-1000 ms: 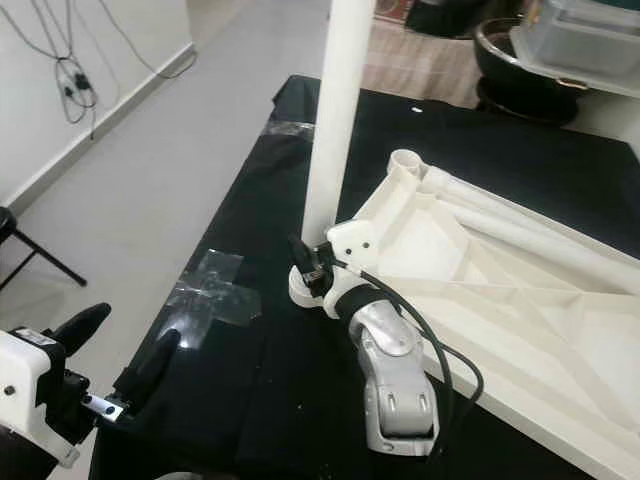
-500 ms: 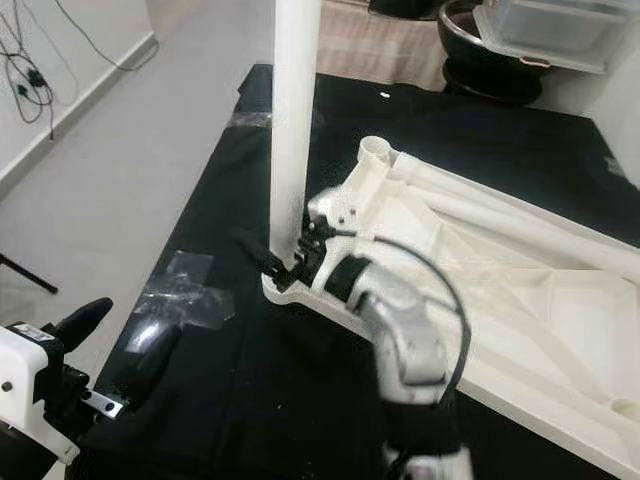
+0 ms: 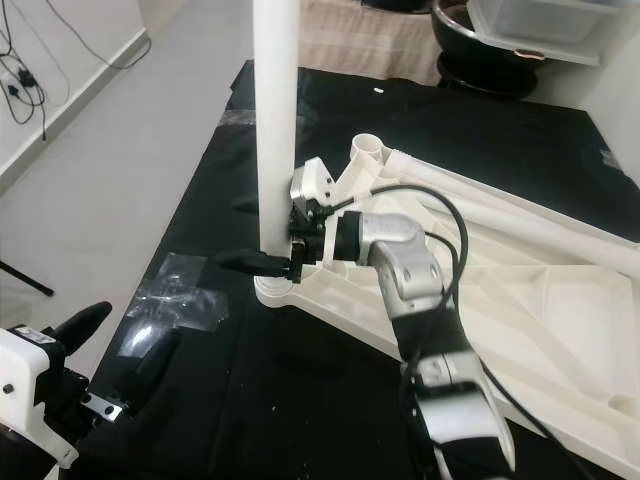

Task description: Building children table

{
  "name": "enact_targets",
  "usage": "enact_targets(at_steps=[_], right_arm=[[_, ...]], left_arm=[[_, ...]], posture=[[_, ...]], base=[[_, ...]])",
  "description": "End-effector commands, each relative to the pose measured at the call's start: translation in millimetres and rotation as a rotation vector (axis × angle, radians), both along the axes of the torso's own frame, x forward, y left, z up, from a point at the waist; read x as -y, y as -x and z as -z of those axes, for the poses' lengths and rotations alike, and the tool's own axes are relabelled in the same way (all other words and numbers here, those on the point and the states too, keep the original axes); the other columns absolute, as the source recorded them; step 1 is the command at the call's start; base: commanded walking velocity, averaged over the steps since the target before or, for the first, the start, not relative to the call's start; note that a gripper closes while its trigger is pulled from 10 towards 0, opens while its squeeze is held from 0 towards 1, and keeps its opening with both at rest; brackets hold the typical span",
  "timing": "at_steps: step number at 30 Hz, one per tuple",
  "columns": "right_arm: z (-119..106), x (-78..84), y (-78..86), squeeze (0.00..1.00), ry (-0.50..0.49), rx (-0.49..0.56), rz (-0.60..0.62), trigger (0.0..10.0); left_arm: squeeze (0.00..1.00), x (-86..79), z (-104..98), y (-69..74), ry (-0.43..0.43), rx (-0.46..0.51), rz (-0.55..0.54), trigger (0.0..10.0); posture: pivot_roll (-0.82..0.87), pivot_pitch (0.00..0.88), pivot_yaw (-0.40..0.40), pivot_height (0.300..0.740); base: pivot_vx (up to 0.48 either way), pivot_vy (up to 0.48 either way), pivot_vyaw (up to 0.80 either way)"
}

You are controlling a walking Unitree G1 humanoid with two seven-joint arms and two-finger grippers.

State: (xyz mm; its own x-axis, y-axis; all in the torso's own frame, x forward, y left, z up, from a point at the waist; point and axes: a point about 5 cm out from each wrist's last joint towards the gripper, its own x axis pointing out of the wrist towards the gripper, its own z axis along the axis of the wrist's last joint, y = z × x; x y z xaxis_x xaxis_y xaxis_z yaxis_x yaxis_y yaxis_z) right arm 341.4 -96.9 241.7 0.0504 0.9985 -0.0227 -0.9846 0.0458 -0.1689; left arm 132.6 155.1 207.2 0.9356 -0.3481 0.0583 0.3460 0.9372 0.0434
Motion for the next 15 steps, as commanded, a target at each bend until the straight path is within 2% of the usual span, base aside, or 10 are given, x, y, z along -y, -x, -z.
enact_targets(at_steps=[1, 3, 4, 12, 15], right_arm=[[0.8, -8.0, 0.2, 0.0, 0.014, 0.011, -0.057, 10.0], [0.8, -8.4, -2.4, 0.0, 0.018, 0.019, -0.062, 10.0], [-0.1, -9.6, -5.9, 0.0, 0.013, 0.019, -0.08, 0.0], [1.9, -7.6, -9.4, 0.0, 0.006, 0.01, -0.103, 0.0], [5.6, -1.8, -9.0, 0.0, -0.003, 0.01, -0.084, 0.0]], left_arm=[[0.0, -0.8, 1.2, 1.4, -0.004, -0.011, 0.005, 10.0], [0.0, -0.9, 1.3, 1.5, -0.005, -0.012, 0.004, 10.0], [0.0, -1.2, 1.5, 2.0, -0.006, -0.012, 0.002, 10.0], [0.0, -1.5, 1.7, 2.5, -0.009, -0.012, -0.002, 10.0], [0.0, -1.2, 1.8, 2.8, -0.008, -0.013, -0.002, 10.0]], posture=[[0.24, 0.194, -0.093, 0.74], [0.25, 0.194, -0.094, 0.74], [0.25, 0.195, -0.095, 0.74], [0.25, 0.195, -0.096, 0.74], [0.25, 0.193, -0.096, 0.74]], base=[[0.0, 0.0, 0.0], [0.0, 0.0, 0.0], [0.0, 0.0, 0.0], [0.0, 0.0, 0.0], [0.0, 0.0, 0.0]])
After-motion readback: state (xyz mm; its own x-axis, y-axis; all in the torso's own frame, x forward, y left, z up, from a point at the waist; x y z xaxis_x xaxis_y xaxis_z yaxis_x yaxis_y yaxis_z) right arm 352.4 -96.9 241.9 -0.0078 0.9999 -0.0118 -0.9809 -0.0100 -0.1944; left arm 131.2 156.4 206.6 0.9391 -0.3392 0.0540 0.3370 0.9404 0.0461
